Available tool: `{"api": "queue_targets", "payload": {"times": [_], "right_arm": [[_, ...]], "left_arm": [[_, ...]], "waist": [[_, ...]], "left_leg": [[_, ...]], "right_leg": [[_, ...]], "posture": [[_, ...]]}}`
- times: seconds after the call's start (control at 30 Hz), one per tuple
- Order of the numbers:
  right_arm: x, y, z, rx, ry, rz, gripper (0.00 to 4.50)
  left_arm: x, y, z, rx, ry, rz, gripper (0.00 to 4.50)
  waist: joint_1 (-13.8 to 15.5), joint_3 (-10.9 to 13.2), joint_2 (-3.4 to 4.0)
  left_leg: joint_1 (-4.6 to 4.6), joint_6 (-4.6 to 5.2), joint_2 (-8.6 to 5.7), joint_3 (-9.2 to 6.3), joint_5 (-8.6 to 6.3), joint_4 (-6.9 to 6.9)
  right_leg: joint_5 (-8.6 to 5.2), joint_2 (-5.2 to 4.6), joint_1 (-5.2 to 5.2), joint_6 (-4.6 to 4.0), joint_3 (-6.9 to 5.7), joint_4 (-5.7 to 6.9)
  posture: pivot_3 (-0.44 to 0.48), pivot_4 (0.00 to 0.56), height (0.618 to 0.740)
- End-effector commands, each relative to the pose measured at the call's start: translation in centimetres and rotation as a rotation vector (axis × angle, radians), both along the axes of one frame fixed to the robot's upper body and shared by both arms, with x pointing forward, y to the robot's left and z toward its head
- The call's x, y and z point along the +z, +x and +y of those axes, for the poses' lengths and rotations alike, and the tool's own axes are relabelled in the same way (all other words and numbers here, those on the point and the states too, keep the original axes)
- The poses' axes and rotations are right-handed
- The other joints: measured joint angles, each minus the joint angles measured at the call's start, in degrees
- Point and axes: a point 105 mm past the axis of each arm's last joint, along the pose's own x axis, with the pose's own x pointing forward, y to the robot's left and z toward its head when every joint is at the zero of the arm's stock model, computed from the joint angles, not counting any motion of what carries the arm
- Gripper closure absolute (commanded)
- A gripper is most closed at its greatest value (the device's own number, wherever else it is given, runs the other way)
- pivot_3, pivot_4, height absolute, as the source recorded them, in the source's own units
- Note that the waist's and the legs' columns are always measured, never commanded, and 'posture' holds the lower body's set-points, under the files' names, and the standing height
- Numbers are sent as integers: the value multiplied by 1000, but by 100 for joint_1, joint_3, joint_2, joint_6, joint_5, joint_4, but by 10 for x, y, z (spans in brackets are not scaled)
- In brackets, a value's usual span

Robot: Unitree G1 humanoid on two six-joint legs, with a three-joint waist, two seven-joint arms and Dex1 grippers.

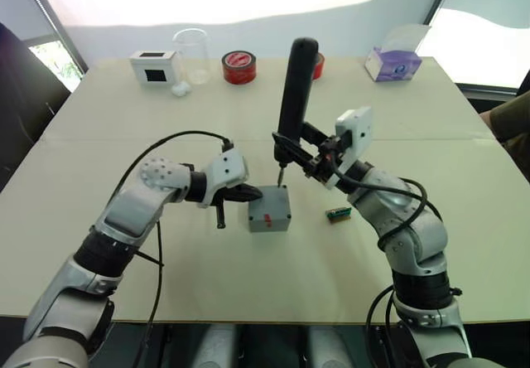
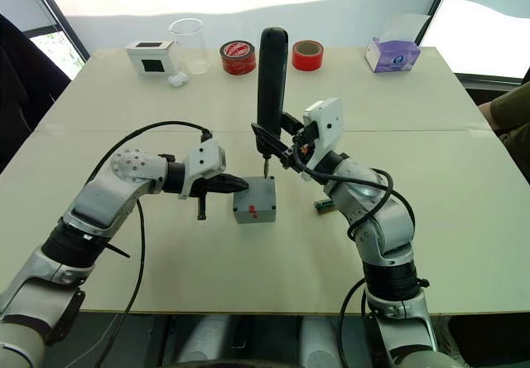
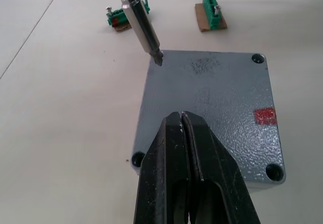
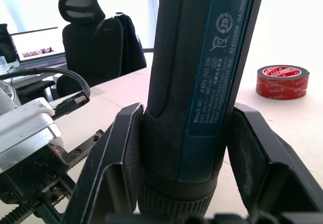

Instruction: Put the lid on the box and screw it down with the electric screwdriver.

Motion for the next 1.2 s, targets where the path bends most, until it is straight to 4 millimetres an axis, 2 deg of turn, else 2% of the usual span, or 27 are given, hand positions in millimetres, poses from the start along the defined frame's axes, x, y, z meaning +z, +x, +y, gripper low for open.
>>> {"api": "queue_targets", "payload": {"times": [0.03, 0.2, 0.6, 0.8, 0.87, 1.0, 1.1, 1.2], "right_arm": [[12, -5, -2, 10, -2, -67, 2649], [10, -6, -3, 10, -7, -63, 2649], [-9, 4, -12, -68, -45, -74, 2649], [-10, 2, -10, -58, -28, -61, 2649], [-17, -2, -7, -31, -54, -46, 2649], [-45, -13, 2, 22, -62, 68, 2649], [-63, -17, 2, 10, -86, 114, 2649], [-72, -17, 3, 4, -128, 142, 2649]], "left_arm": [[-3, -4, -1, -14, 13, 6, 4500], [-4, -5, 0, -16, 15, 9, 4500], [-7, -7, -2, -22, 17, 18, 4500], [-10, -7, -1, -23, 25, 25, 4500], [-12, -7, -1, -22, 30, 26, 4500], [-17, -7, 0, -18, 44, 27, 4500], [-20, -5, 2, -9, 55, 24, 4500], [-21, -5, 3, -6, 58, 23, 4500]], "waist": [[-12, 0, 0], [-8, 0, 0], [5, -3, -2], [1, -5, -2], [2, -6, -2], [-2, -19, -6], [-11, -26, -14], [-23, -64, -34]], "left_leg": [[1, 0, 0, 0, 0, 0], [3, 0, 1, -1, 0, 0], [8, 0, 1, -2, 0, 1], [11, -1, 1, -2, 0, 2], [11, 0, 1, -2, 0, 3], [21, 1, 1, -3, 0, 3], [63, 4, 2, -2, -2, -5], [121, 6, 3, -2, -5, -32]], "right_leg": [[0, 0, 0, 0, 0, 0], [0, 2, 1, 0, 0, 1], [0, 1, 9, 0, 0, 1], [0, 1, 11, 0, 0, 3], [0, 1, 12, 0, 0, 2], [0, 1, 22, 0, -1, 1], [-2, 2, 63, -1, 0, -6], [-6, 2, 112, 1, 0, -21]], "posture": [[0, 150, 740], [0, 150, 740], [0, 150, 740], [0, 150, 740], [0, 150, 740], [0, 150, 740], [0, 150, 740], [0, 150, 740]]}}
